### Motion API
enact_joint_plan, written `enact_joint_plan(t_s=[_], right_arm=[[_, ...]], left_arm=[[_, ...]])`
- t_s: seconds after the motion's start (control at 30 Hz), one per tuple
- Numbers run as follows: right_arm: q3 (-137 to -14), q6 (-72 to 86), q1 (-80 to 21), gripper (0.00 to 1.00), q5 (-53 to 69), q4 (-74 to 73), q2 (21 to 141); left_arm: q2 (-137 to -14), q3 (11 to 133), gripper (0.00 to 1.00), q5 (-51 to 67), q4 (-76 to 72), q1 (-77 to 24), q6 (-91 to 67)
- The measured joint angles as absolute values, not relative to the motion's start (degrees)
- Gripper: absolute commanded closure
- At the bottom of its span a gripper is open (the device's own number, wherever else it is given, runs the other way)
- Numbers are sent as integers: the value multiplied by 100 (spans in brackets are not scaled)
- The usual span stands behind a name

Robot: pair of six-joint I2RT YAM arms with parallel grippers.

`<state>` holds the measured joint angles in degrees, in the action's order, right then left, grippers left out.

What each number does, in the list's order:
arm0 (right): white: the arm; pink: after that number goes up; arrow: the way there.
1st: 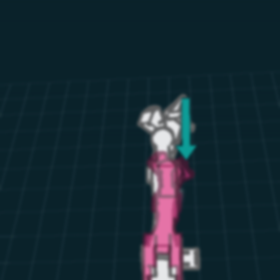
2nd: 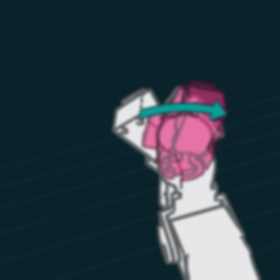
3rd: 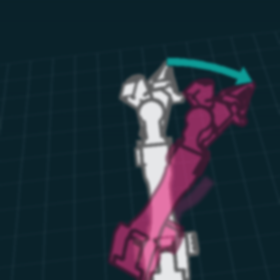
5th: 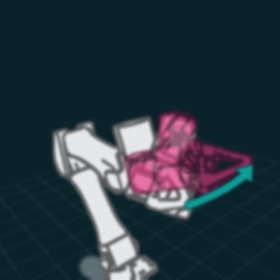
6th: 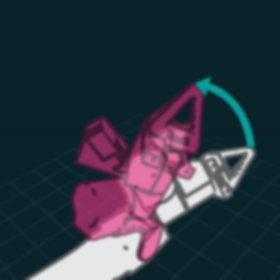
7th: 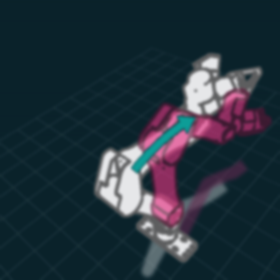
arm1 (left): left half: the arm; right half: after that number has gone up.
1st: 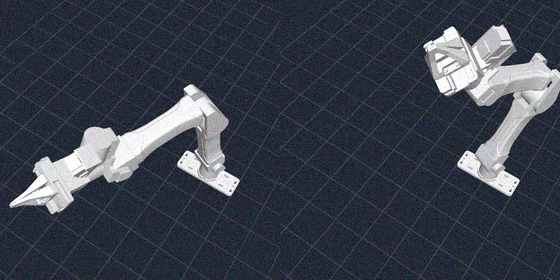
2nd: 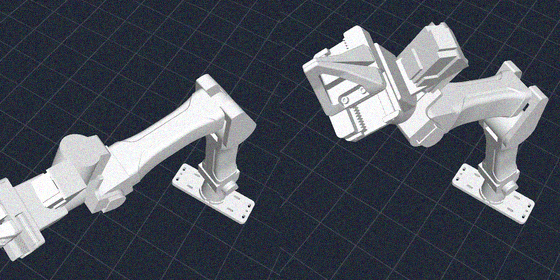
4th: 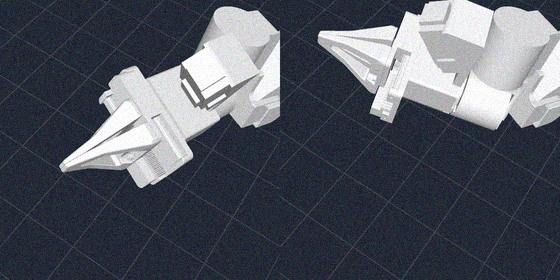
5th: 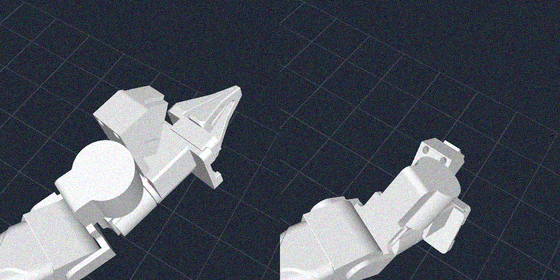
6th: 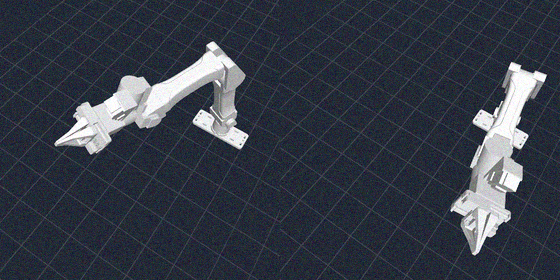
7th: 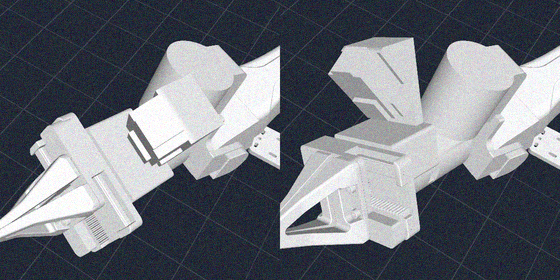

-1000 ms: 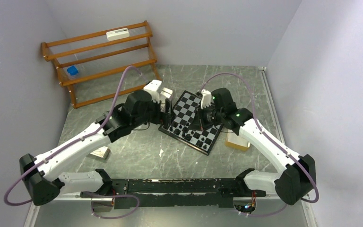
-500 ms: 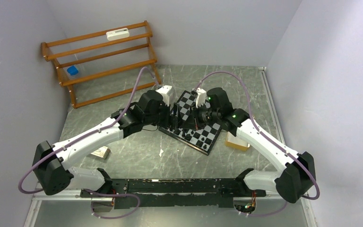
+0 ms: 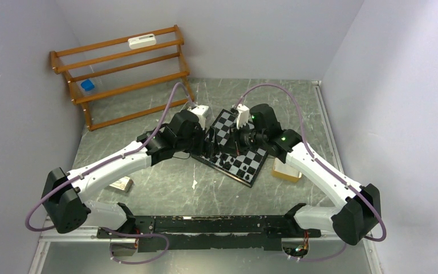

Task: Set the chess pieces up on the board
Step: Place the chess piece on the chessboard.

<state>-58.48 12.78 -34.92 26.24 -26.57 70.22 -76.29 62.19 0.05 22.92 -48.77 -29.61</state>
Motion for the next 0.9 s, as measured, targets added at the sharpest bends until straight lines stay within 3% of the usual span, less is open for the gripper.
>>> enact_joint_plan(t_s=[0.47, 0.9], right_arm=[[-5795, 1240, -3542, 100, 2871, -2681, 7052], [-5795, 1586, -3548, 100, 2327, -2558, 7050]], left_arm=[[-7642, 6746, 23, -228, 2488, -4814, -3092], [-7870, 6276, 24, -1, 2377, -4814, -3148]])
